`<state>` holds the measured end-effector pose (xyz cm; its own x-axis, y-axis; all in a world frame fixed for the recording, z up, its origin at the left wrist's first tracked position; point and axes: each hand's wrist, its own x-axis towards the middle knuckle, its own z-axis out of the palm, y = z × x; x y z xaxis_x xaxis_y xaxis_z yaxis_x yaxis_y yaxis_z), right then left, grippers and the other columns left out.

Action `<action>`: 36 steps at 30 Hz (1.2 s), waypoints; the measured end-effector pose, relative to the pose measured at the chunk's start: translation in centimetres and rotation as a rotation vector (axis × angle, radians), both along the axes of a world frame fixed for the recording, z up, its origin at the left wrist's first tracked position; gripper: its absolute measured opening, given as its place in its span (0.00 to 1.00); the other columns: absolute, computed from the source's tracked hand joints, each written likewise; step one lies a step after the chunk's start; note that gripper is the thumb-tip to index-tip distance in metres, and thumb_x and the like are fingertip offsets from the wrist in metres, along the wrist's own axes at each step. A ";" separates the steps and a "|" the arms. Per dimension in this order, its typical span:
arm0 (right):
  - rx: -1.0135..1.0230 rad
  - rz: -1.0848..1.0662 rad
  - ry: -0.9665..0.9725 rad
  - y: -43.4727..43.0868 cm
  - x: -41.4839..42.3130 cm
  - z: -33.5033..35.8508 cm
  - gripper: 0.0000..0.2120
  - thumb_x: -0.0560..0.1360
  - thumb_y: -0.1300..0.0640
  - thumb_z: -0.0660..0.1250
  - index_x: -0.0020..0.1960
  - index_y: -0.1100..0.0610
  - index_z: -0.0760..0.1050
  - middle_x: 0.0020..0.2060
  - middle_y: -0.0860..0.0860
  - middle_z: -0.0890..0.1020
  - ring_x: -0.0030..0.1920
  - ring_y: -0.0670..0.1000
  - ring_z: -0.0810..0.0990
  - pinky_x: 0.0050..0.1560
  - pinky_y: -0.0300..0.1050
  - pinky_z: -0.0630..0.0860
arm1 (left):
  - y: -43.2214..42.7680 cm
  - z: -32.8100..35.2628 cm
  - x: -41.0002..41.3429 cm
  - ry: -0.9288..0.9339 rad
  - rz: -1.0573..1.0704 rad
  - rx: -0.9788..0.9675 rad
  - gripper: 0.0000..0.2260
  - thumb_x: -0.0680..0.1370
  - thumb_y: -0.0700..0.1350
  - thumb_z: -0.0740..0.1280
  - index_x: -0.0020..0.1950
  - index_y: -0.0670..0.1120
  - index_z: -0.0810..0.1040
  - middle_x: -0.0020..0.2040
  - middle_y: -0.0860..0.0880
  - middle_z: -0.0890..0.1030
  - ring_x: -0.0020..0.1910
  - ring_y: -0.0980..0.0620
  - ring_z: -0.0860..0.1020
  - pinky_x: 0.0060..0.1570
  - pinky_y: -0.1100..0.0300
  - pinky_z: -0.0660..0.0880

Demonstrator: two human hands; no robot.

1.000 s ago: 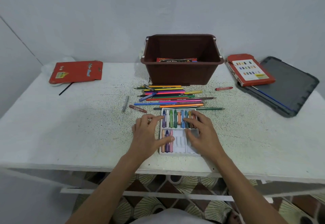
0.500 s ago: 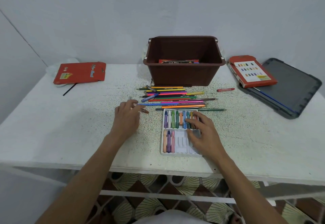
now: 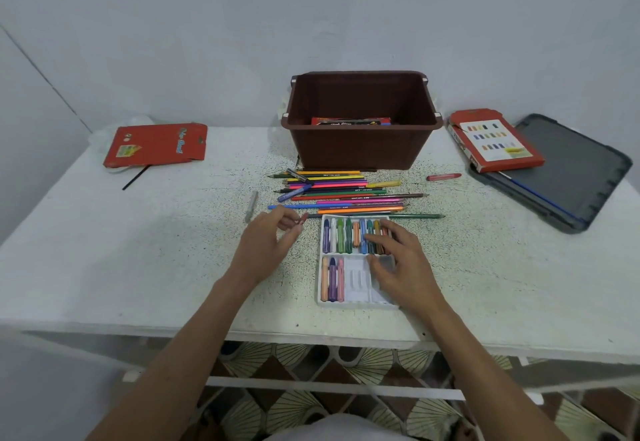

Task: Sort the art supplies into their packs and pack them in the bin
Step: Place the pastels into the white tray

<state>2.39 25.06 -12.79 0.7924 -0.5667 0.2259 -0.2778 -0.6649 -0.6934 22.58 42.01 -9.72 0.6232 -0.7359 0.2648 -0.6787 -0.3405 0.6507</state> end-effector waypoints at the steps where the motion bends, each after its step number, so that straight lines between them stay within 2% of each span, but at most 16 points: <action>1: -0.003 0.000 0.000 0.0 0.0 0.0 0.18 0.76 0.56 0.70 0.66 0.49 0.76 0.72 0.46 0.67 0.69 0.41 0.59 0.68 0.42 0.58 | 0.0 0.4 -0.7 0.069 -0.006 -0.022 0.08 0.77 0.45 0.70 0.56 0.50 0.77 0.43 0.55 0.82 0.42 0.59 0.80 0.45 0.62 0.77; 4: -0.002 -0.002 0.004 0.0 0.1 0.1 0.18 0.76 0.56 0.70 0.66 0.49 0.76 0.72 0.46 0.67 0.69 0.42 0.59 0.67 0.42 0.57 | -0.2 1.6 -2.9 0.235 -0.045 -0.098 0.14 0.78 0.41 0.69 0.62 0.52 0.74 0.42 0.52 0.82 0.38 0.59 0.81 0.40 0.69 0.77; 10: -0.017 -0.009 0.010 0.1 0.0 0.0 0.18 0.76 0.55 0.69 0.66 0.49 0.76 0.72 0.46 0.67 0.71 0.43 0.60 0.68 0.42 0.58 | -0.7 2.3 -6.2 0.390 -0.163 -0.115 0.14 0.76 0.40 0.71 0.60 0.49 0.77 0.42 0.50 0.82 0.38 0.58 0.83 0.42 0.66 0.79; 16: -0.026 -0.006 0.011 0.1 0.0 0.0 0.18 0.76 0.55 0.70 0.66 0.49 0.77 0.72 0.47 0.68 0.72 0.48 0.62 0.68 0.43 0.58 | -0.9 1.0 -7.6 0.276 -0.224 -0.070 0.14 0.74 0.42 0.74 0.58 0.51 0.79 0.42 0.53 0.82 0.43 0.60 0.80 0.43 0.73 0.72; 17: -0.022 -0.006 0.010 0.1 0.0 0.0 0.18 0.76 0.55 0.70 0.66 0.49 0.77 0.72 0.47 0.68 0.72 0.48 0.62 0.68 0.43 0.58 | -0.9 0.6 -7.6 0.229 -0.230 -0.060 0.14 0.74 0.44 0.74 0.58 0.51 0.79 0.43 0.54 0.82 0.43 0.60 0.79 0.45 0.72 0.72; 19: -0.011 -0.003 0.007 0.1 0.0 -0.1 0.18 0.76 0.55 0.69 0.66 0.50 0.77 0.72 0.47 0.67 0.72 0.48 0.62 0.68 0.43 0.58 | -1.0 -0.3 -7.5 0.068 -0.234 -0.006 0.14 0.75 0.49 0.72 0.60 0.51 0.80 0.46 0.55 0.81 0.46 0.59 0.77 0.50 0.64 0.73; 21: -0.010 0.001 0.007 0.0 0.0 -0.2 0.18 0.76 0.55 0.69 0.66 0.50 0.77 0.72 0.48 0.68 0.72 0.48 0.62 0.70 0.45 0.59 | -1.1 -1.2 -7.2 -0.019 -0.208 0.042 0.17 0.75 0.56 0.69 0.61 0.52 0.80 0.51 0.54 0.78 0.51 0.56 0.73 0.53 0.59 0.69; 25: -0.011 -0.002 0.017 -0.1 0.1 -0.2 0.18 0.76 0.55 0.69 0.66 0.50 0.77 0.72 0.48 0.67 0.72 0.49 0.62 0.70 0.45 0.59 | -1.2 -1.9 -6.9 -0.047 -0.135 0.063 0.22 0.72 0.63 0.64 0.63 0.55 0.79 0.58 0.53 0.73 0.57 0.52 0.69 0.56 0.54 0.64; 30: -0.012 0.000 0.022 0.0 0.0 -0.2 0.18 0.76 0.55 0.69 0.66 0.49 0.76 0.72 0.47 0.67 0.72 0.48 0.62 0.70 0.46 0.59 | -0.9 -2.3 -6.5 -0.070 -0.051 0.159 0.32 0.69 0.69 0.62 0.69 0.56 0.72 0.66 0.52 0.67 0.64 0.53 0.63 0.58 0.55 0.58; 36: -0.009 -0.003 0.023 0.0 0.0 -0.1 0.18 0.76 0.55 0.69 0.66 0.48 0.76 0.72 0.46 0.67 0.72 0.47 0.61 0.70 0.44 0.58 | -1.5 -1.6 -6.8 -0.004 -0.027 0.254 0.35 0.68 0.64 0.64 0.74 0.58 0.63 0.72 0.50 0.61 0.71 0.49 0.57 0.65 0.53 0.54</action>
